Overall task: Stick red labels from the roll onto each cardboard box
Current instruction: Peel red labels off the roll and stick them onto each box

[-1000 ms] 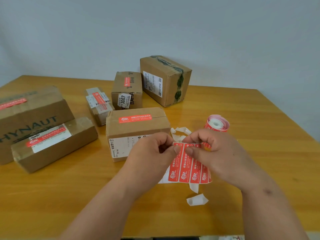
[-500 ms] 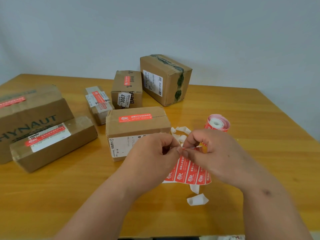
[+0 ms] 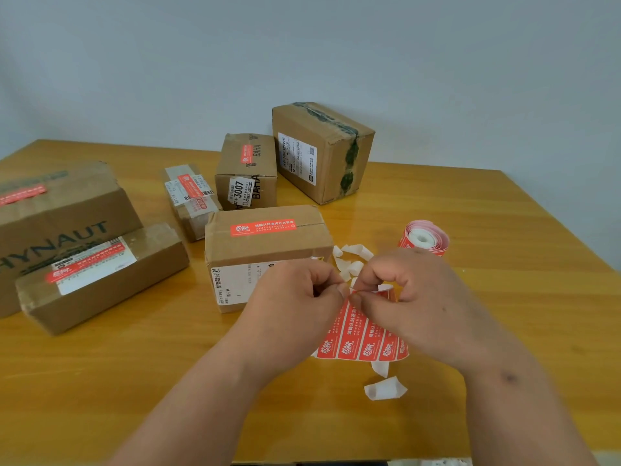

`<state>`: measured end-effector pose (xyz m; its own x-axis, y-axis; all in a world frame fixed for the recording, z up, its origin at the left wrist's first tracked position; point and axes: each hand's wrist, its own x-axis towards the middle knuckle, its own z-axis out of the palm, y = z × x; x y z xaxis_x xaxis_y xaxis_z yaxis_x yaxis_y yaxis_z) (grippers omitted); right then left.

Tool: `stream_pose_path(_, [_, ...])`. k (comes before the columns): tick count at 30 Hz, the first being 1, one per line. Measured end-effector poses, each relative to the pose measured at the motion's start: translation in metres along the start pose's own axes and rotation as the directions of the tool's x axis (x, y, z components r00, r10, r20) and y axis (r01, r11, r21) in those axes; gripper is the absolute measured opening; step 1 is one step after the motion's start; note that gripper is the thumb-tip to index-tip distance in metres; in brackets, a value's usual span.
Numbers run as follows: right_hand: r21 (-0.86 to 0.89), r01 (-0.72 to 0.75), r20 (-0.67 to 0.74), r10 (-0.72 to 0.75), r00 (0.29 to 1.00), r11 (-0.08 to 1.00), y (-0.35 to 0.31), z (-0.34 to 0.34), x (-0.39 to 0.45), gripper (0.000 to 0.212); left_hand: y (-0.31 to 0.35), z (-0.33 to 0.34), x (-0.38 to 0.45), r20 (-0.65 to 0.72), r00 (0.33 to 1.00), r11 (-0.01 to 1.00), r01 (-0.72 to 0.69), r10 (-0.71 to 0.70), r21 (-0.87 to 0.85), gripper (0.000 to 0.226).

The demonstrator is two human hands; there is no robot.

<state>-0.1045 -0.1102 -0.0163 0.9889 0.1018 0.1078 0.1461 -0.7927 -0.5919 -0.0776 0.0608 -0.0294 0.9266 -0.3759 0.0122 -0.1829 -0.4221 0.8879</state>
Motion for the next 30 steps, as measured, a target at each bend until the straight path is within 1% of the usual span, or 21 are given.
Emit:
stream_pose_path(7, [-0.046,0.046,-0.055,-0.049,0.997,0.998,-0.0056,0.0017,-0.0006,0.021,-0.0009,0.0013,-0.0011,-0.003,0.999,0.997,0.049,-0.049,-0.060,0.029])
stream_pose_path(10, [-0.033,0.034,-0.063,-0.036,0.997,0.999,-0.0049,0.0026,-0.0012,0.016,-0.0010,0.0007,-0.0019,-0.001,0.997,0.994,0.071,-0.071,-0.085,0.028])
stream_pose_path(14, [0.052,-0.012,-0.040,0.014,0.999,0.999,-0.0004,0.0011,-0.0003,0.012,-0.0002,-0.0008,-0.0017,0.026,0.995,0.987,0.096,-0.094,-0.128,0.025])
stream_pose_path(16, [0.098,-0.004,-0.042,0.008,0.999,0.995,-0.0010,-0.0020,-0.0008,0.010,0.0000,-0.0018,-0.0019,0.043,0.994,0.984,0.103,-0.098,-0.145,0.025])
stream_pose_path(19, [0.162,-0.018,-0.026,0.023,0.999,0.987,-0.0057,-0.0060,-0.0027,0.009,0.0001,-0.0041,-0.0027,0.075,0.993,0.973,0.106,-0.092,-0.207,0.033])
stream_pose_path(21, [0.172,-0.033,-0.014,0.036,0.999,0.985,-0.0065,-0.0062,-0.0038,0.009,-0.0003,-0.0060,-0.0033,0.085,0.992,0.965,0.114,-0.096,-0.236,0.033])
stream_pose_path(24, [0.197,-0.042,-0.009,0.045,0.999,0.979,-0.0074,-0.0061,-0.0048,0.008,-0.0009,-0.0077,-0.0036,0.097,0.992,0.969,0.106,-0.085,-0.225,0.026])
stream_pose_path(27, [0.223,-0.072,0.016,0.070,0.997,0.972,-0.0085,-0.0060,-0.0053,0.011,-0.0015,-0.0073,-0.0031,0.083,0.994,0.976,0.090,-0.075,-0.200,0.026])
stream_pose_path(30, [0.197,-0.085,0.018,0.083,0.996,0.977,-0.0098,-0.0054,-0.0052,0.013,-0.0013,-0.0055,-0.0027,0.061,0.994,0.976,0.097,-0.086,-0.197,0.026])
